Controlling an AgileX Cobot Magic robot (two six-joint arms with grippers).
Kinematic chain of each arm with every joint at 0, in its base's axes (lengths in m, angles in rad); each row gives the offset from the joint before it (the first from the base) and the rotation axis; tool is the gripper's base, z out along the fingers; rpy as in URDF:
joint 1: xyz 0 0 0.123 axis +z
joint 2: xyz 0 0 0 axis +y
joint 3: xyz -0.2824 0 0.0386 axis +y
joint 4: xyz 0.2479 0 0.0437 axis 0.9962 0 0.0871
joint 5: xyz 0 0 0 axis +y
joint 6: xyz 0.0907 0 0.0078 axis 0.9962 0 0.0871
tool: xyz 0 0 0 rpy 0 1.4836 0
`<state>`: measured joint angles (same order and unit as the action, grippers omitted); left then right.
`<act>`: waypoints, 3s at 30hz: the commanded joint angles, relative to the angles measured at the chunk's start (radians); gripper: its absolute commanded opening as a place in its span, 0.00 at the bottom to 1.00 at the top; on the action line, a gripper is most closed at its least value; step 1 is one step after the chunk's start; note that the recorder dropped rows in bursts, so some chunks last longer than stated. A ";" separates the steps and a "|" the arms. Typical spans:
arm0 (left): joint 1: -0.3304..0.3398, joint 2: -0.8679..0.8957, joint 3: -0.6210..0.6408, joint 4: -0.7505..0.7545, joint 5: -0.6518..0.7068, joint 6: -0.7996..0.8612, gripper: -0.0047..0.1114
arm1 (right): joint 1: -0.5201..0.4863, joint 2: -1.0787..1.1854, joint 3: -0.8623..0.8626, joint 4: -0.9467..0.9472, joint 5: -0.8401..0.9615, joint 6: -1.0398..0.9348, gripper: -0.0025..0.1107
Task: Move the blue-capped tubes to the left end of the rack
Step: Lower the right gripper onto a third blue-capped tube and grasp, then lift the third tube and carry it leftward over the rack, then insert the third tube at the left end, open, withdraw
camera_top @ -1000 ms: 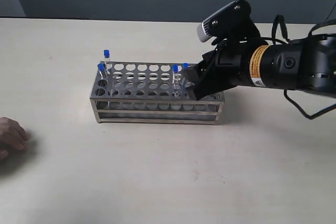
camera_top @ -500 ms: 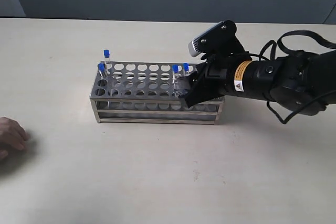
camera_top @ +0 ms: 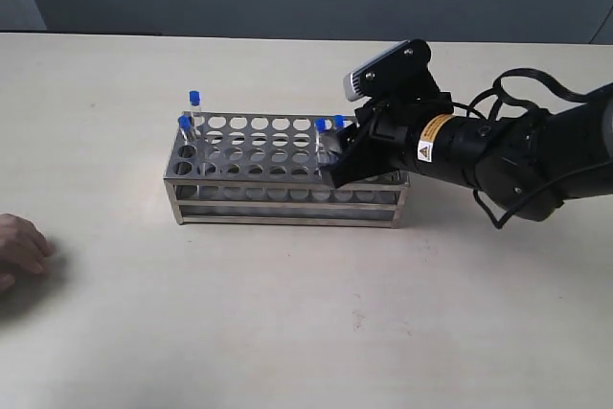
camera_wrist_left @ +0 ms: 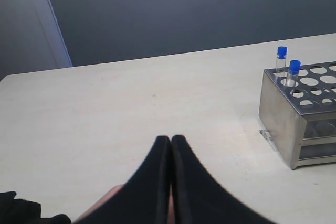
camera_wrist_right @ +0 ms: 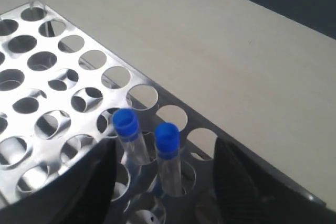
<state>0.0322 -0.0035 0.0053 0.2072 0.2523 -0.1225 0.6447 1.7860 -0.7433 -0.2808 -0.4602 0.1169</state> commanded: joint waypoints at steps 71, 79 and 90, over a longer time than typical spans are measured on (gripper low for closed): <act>-0.004 0.003 -0.005 -0.005 -0.006 -0.001 0.05 | 0.278 0.030 -0.345 0.146 -0.061 -0.210 0.02; -0.004 0.003 -0.005 -0.005 -0.006 -0.001 0.05 | 0.325 0.171 -0.444 0.148 -0.044 -0.185 0.02; -0.004 0.003 -0.005 -0.005 -0.006 -0.001 0.05 | 0.327 0.214 -0.468 0.150 0.037 -0.165 0.02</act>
<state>0.0322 -0.0035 0.0053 0.2072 0.2523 -0.1225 0.9703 2.0016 -1.2067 -0.1297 -0.4298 -0.0526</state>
